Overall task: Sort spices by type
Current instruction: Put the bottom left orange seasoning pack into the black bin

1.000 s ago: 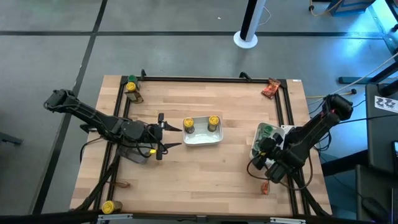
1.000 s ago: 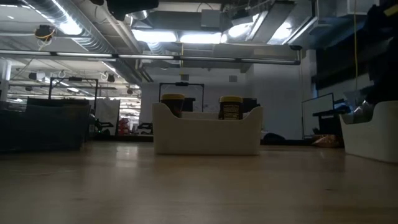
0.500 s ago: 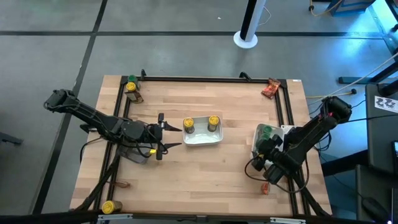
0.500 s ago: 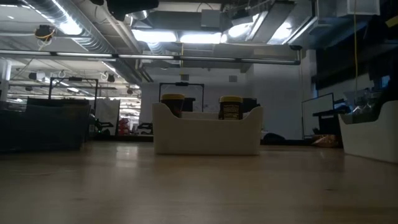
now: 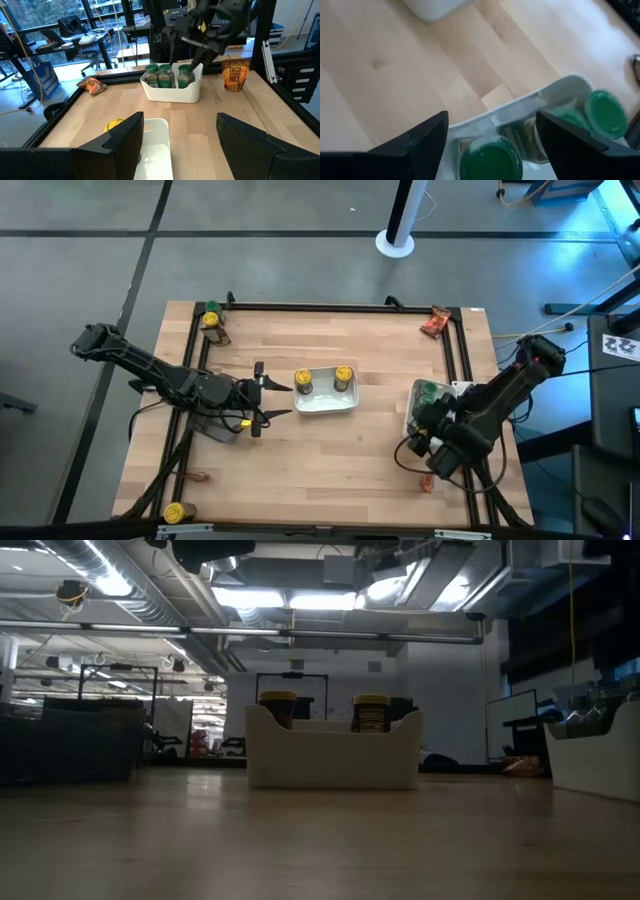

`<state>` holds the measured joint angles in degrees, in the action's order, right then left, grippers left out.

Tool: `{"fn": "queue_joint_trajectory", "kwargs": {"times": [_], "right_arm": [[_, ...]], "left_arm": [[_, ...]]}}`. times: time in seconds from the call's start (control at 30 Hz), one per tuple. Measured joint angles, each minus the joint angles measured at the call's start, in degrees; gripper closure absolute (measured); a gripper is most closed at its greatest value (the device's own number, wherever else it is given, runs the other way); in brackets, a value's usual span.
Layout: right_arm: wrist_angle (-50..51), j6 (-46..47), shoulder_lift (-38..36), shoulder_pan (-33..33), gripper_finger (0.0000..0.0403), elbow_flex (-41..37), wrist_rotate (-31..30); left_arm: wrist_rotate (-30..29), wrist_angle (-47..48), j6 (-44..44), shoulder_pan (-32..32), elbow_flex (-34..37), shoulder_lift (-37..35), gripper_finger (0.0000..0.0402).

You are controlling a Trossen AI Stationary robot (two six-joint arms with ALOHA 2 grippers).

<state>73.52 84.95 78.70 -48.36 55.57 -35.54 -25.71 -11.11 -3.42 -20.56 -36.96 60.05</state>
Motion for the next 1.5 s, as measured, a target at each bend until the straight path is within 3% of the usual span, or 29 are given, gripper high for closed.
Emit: {"fn": "queue_joint_trajectory", "kwargs": {"times": [0.23, 0.43, 0.53, 0.77, 0.97, 1.13, 1.3, 1.5], "right_arm": [[0.4, -1.5, -0.1, 0.0, 0.0104, 5.6, -8.9], [-7.2, -6.2, -0.1, 0.2, 0.0104, 5.7, -23.3], [-12.7, -11.6, 0.0, 1.9, 0.0104, 5.7, -26.6], [-25.4, -33.1, 0.4, 7.5, 0.0104, 5.7, -25.3], [-34.5, -47.7, 0.4, 11.2, 0.0104, 5.7, -27.2], [-38.5, -55.4, 0.4, 15.1, 0.0104, 5.7, -27.9], [-41.4, -58.8, 0.4, 18.5, 0.0104, 5.7, -27.9], [-44.2, -62.6, 0.4, 21.2, 0.0104, 5.7, -26.3]], "left_arm": [[0.0, 0.2, -0.2, 0.0, 0.0, 0.0, 0.0168], [0.0, 1.2, 0.1, 0.0, 0.0, 0.0, 0.0168], [0.0, 3.1, 1.3, 0.0, 0.0, 0.0, 0.0168], [0.0, 7.4, 3.4, -0.2, 0.0, 0.0, 0.0168], [0.0, 10.1, 1.8, -4.8, -2.6, 0.0, 0.0168], [-0.5, 17.4, 1.9, -9.1, -9.8, 0.8, 0.0168], [-4.2, 34.5, 1.7, -12.3, -20.6, 5.4, 0.0168], [-6.2, 51.2, 7.7, -14.8, -32.8, 13.0, 0.0168]]}}
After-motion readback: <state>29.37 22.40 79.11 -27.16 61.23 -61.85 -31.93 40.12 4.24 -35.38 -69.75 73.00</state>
